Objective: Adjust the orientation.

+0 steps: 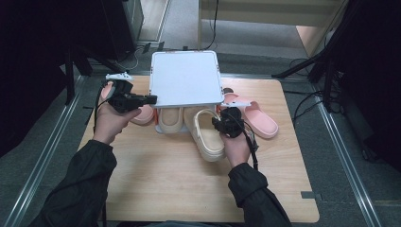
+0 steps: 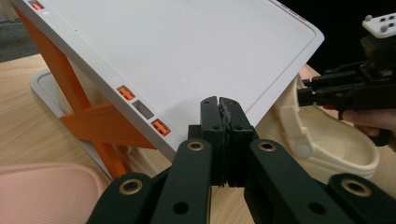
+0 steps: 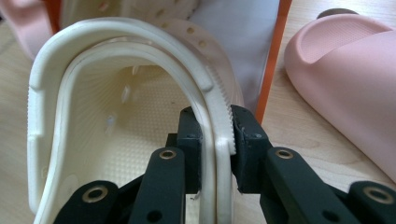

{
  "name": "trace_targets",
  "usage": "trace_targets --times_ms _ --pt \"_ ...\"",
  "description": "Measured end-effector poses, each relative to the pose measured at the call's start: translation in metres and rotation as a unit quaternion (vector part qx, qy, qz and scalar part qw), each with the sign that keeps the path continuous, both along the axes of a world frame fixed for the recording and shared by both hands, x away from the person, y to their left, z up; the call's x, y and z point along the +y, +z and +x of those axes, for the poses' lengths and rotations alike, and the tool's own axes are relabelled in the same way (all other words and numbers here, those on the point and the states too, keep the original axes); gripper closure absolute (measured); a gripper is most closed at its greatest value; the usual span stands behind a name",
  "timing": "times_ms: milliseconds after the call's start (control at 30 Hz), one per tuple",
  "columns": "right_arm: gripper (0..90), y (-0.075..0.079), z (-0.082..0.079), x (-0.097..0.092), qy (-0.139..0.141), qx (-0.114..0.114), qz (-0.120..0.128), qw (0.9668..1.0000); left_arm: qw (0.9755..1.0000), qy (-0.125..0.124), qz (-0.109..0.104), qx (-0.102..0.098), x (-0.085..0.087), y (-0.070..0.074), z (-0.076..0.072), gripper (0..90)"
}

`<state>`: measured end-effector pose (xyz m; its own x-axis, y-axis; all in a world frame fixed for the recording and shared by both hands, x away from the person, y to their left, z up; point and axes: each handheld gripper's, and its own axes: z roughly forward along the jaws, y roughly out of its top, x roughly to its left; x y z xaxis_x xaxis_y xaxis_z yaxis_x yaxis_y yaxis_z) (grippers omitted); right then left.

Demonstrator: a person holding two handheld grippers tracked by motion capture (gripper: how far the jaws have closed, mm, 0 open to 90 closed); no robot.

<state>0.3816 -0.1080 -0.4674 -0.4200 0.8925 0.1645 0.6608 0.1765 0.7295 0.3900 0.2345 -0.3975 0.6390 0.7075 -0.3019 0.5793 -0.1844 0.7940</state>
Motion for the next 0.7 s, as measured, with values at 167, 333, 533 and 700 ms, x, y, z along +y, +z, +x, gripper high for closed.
trace_targets --times_ms 167,333,533,700 --pt "75.5 -0.005 0.0 0.005 -0.005 -0.003 0.0 1.0 1.0 -0.001 0.001 -0.002 0.0 0.0 0.0 89.2" --pt "72.0 -0.01 -0.002 0.007 0.004 0.006 -0.001 1.0 1.0 -0.001 0.003 -0.005 -0.001 0.0 0.0 89.1" --pt "67.4 -0.008 -0.007 -0.001 0.018 0.015 0.028 0.9993 0.9999 0.001 0.008 -0.009 -0.002 0.0 -0.001 89.1" --pt "65.7 0.004 -0.019 -0.007 0.024 -0.003 0.023 0.9994 0.9999 0.0 0.006 -0.008 -0.002 0.0 -0.001 89.0"
